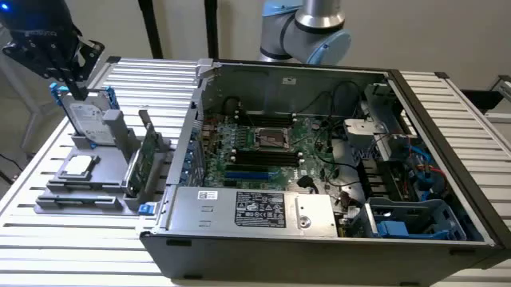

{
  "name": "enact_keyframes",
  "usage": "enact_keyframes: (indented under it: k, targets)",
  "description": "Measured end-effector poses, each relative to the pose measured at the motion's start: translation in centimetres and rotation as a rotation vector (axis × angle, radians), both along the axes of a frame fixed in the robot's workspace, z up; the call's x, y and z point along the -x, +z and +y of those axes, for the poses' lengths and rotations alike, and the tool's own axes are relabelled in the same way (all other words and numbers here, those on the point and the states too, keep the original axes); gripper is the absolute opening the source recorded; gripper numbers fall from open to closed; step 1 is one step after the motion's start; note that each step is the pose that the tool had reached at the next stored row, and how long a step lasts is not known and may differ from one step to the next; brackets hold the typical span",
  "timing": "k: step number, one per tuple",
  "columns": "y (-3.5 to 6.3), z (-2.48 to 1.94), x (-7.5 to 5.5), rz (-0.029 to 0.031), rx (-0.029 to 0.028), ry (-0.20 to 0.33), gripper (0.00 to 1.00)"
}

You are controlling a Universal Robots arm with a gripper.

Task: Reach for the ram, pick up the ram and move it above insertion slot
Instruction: 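Reach for the ram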

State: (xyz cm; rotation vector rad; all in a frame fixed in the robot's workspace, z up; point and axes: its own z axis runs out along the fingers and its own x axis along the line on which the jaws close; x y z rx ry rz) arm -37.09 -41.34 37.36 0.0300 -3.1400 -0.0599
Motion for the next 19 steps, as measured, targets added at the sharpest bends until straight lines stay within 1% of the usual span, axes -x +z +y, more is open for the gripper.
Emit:
enact_keyframes:
  k: [11,12,13,19]
  targets:
    - [0.0,-0.05,0.0,0.0001,0.0,0.0,0.11]
    - [0.01,-0.26,0.0,0.0003,0.0002,0.0,0.11]
    - [0.0,-0.62,0.0,0.0,0.0,0.0,0.11]
    - [-0.05,-3.34,0.1,-0.0001,0.0,0.0,0.11]
